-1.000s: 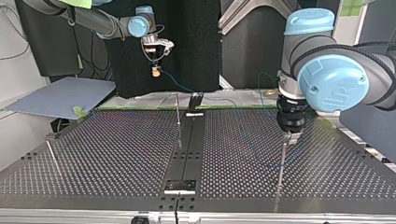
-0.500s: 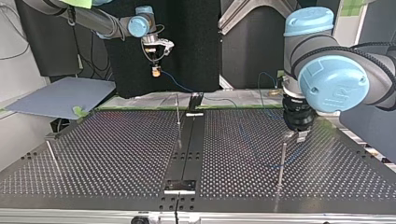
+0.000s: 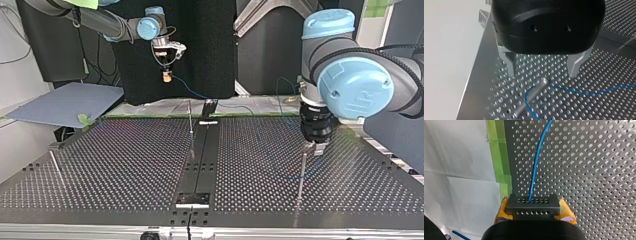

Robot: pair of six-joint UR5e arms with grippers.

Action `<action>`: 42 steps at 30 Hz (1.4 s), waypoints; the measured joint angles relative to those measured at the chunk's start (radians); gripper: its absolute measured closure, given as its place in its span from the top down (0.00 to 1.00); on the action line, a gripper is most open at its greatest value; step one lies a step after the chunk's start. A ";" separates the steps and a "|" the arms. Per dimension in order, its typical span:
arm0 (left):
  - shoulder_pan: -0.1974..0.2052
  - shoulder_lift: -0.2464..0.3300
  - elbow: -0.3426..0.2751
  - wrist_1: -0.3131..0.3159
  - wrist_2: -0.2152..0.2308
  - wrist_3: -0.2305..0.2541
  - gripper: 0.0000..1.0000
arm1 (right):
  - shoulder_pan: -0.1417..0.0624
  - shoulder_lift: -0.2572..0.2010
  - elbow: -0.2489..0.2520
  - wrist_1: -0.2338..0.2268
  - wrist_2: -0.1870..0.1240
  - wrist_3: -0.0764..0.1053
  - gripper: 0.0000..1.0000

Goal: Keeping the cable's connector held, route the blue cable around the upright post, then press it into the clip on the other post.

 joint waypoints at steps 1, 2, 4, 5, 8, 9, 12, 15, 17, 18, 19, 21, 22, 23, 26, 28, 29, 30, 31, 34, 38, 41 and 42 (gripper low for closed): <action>-0.003 0.000 0.000 0.007 0.006 0.007 1.00 | 0.000 0.000 0.000 0.000 0.000 0.000 0.00; -0.006 0.000 0.000 0.014 0.013 0.014 1.00 | 0.000 0.000 0.000 0.001 0.000 0.000 0.00; -0.016 -0.003 0.000 0.029 0.029 0.031 1.00 | 0.000 0.000 0.000 0.002 0.001 0.000 0.00; -0.022 -0.005 0.000 0.033 0.036 0.039 1.00 | 0.000 0.000 0.000 0.003 0.001 0.000 0.00; -0.044 -0.021 0.000 0.043 0.058 0.063 1.00 | 0.000 0.000 0.000 0.004 0.002 0.000 0.00; -0.054 -0.030 0.000 0.050 0.060 0.074 1.00 | 0.000 0.000 0.000 0.004 0.002 0.000 0.00; -0.080 -0.055 0.000 0.072 0.049 0.100 1.00 | -0.001 0.000 0.000 0.006 0.003 0.000 0.00; -0.105 -0.079 0.000 0.096 0.029 0.125 1.00 | -0.002 0.000 0.000 0.008 0.003 0.000 0.00; -0.120 -0.094 0.000 0.107 0.015 0.140 1.00 | -0.002 0.000 0.000 0.009 0.003 0.000 0.00; -0.131 -0.105 0.000 0.115 0.005 0.151 1.00 | -0.002 0.000 0.000 0.008 0.003 0.000 0.00; -0.139 -0.113 0.000 0.122 -0.001 0.159 1.00 | -0.002 0.000 0.000 0.008 0.003 0.000 0.00; -0.155 -0.131 0.000 0.137 -0.018 0.177 1.00 | -0.002 -0.001 0.000 0.008 0.003 0.000 0.00; -0.160 -0.139 0.000 0.144 -0.025 0.184 1.00 | -0.002 -0.001 0.000 0.007 0.003 0.000 0.00; -0.164 -0.146 0.000 0.151 -0.032 0.192 1.00 | -0.003 -0.001 0.000 0.006 0.003 0.000 0.00; -0.175 -0.171 0.000 0.176 -0.057 0.217 1.00 | -0.003 -0.001 0.000 0.004 0.003 0.000 0.00; -0.181 -0.191 0.000 0.195 -0.076 0.236 1.00 | -0.003 -0.001 0.000 0.003 0.003 0.000 0.00; -0.183 -0.199 0.000 0.203 -0.085 0.245 1.00 | -0.003 -0.001 0.000 0.003 0.003 0.000 0.00; -0.185 -0.209 0.000 0.214 -0.095 0.255 1.00 | -0.003 -0.001 0.000 0.002 0.003 0.000 0.00; -0.186 -0.217 0.000 0.221 -0.102 0.262 1.00 | -0.003 -0.001 0.000 0.001 0.003 0.000 0.00; -0.188 -0.241 0.000 0.246 -0.127 0.287 1.00 | -0.003 0.000 0.000 0.000 0.003 0.000 0.00; -0.185 -0.272 0.000 0.280 -0.161 0.321 1.00 | -0.003 0.000 0.000 -0.001 0.003 0.000 0.00; -0.188 -0.285 0.000 0.306 -0.179 0.347 1.00 | -0.003 0.000 0.000 -0.003 0.003 0.000 0.00; -0.190 -0.287 0.000 0.317 -0.182 0.358 1.00 | -0.003 0.000 0.000 -0.004 0.003 0.000 0.00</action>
